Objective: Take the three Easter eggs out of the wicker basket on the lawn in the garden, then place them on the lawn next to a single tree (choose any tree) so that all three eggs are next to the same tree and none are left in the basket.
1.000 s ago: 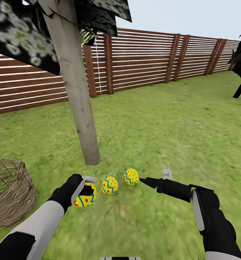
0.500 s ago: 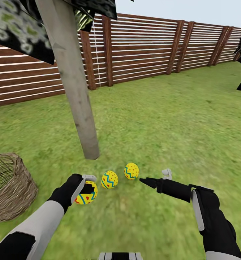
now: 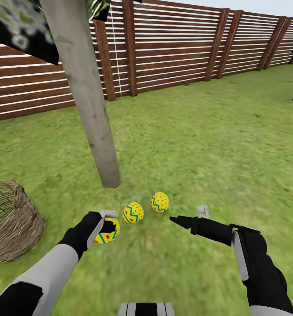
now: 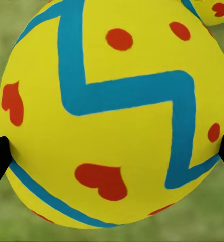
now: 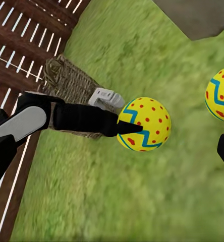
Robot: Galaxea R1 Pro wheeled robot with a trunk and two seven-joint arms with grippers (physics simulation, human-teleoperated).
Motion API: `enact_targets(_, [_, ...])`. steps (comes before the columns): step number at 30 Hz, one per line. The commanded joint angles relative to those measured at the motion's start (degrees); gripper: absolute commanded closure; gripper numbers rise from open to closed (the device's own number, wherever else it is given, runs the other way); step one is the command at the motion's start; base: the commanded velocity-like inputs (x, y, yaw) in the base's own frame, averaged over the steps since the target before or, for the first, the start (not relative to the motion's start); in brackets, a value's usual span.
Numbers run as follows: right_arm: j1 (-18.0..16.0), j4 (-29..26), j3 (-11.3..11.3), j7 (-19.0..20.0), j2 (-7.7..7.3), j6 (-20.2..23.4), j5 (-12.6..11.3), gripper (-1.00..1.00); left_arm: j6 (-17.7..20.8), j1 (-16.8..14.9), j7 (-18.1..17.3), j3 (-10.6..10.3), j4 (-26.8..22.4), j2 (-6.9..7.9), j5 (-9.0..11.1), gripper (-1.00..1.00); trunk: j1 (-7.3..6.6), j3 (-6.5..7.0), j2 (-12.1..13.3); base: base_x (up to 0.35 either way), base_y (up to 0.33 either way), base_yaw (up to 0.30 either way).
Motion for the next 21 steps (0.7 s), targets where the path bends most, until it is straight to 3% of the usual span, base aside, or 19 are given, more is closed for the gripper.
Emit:
enact_targets(1, [0.0,0.0,-0.1,0.2,0.05,0.5,-0.1,-1.00,0.2,0.0,0.5,-0.3,-0.1,0.04,0.6,1.00,0.01,-0.27,0.0,0.000,0.000,0.000])
enact_targets(11, [0.0,0.0,-0.1,0.2,0.05,0.5,-0.1,-1.00,-1.5,0.0,0.5,-0.5,-0.2,0.25,0.6,1.00,0.27,-2.48,-0.2,0.000,0.000,0.000])
enact_targets(21, [0.0,-0.1,0.0,0.2,0.05,0.5,0.0,-1.00,-6.0,0.1,0.5,-0.5,-0.1,0.39,0.5,1.00,0.53,-4.70,-0.3,0.000,0.000,0.000])
